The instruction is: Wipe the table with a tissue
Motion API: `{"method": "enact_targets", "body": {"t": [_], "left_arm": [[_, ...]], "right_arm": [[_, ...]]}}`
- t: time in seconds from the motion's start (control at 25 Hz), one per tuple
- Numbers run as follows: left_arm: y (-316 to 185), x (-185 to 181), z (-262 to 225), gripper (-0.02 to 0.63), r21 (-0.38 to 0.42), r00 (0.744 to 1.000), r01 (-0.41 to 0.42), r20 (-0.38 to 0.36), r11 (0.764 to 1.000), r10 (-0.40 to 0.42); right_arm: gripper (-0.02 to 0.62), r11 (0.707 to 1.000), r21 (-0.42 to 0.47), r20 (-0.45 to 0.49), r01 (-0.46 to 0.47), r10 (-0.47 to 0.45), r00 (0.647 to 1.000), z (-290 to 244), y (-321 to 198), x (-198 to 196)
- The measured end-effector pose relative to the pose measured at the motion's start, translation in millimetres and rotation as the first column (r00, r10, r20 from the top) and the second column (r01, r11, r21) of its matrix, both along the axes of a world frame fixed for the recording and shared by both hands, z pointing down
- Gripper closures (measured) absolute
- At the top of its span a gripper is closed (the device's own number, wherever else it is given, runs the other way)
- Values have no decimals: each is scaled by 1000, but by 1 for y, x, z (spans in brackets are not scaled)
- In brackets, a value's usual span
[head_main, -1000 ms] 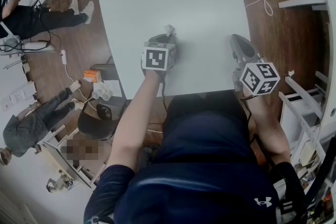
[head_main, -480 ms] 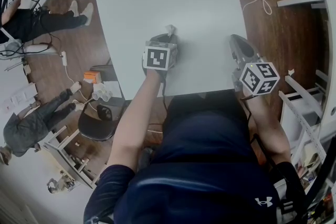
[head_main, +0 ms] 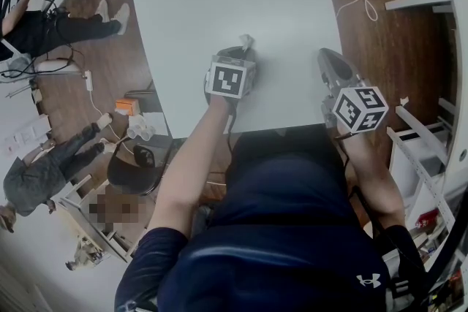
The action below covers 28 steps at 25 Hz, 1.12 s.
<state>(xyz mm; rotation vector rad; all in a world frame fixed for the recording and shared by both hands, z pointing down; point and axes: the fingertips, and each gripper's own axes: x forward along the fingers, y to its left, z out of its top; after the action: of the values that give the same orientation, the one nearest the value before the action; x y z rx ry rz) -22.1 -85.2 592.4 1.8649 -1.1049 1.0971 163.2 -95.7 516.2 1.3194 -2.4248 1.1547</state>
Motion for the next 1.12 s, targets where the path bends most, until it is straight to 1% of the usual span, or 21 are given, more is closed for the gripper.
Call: {"method": "enact_targets", "body": {"t": [0.12,0.32,0.48,0.8,1.0,1.12], "left_arm": [[3,14,2,588,-6,1000,-27,-12,1000,27],[12,52,2,588,-14,994,-96,-49,995,96],[17,73,2,589,-7,989,-144,-46,990,143],[20,86,1,589,-23,988,-137,-74,990,135],[26,101,3,589,-21,983,-163,-89,986,161],[32,107,4,589,-37,980,-173,-108,984,168]], "right_arm": [[583,1000,-2,1,2,-2,1000,1,1,1],[584,1000,-6,0,-8,8,1000,2,1,7],[583,1000,-6,-6,-21,21,1000,3,-1,15],[584,1000,-10,-6,-27,27,1000,3,-2,19],[583,1000,-8,-7,-24,24,1000,3,-2,17],[583,1000,-5,-10,-25,25,1000,2,-3,16]]}}
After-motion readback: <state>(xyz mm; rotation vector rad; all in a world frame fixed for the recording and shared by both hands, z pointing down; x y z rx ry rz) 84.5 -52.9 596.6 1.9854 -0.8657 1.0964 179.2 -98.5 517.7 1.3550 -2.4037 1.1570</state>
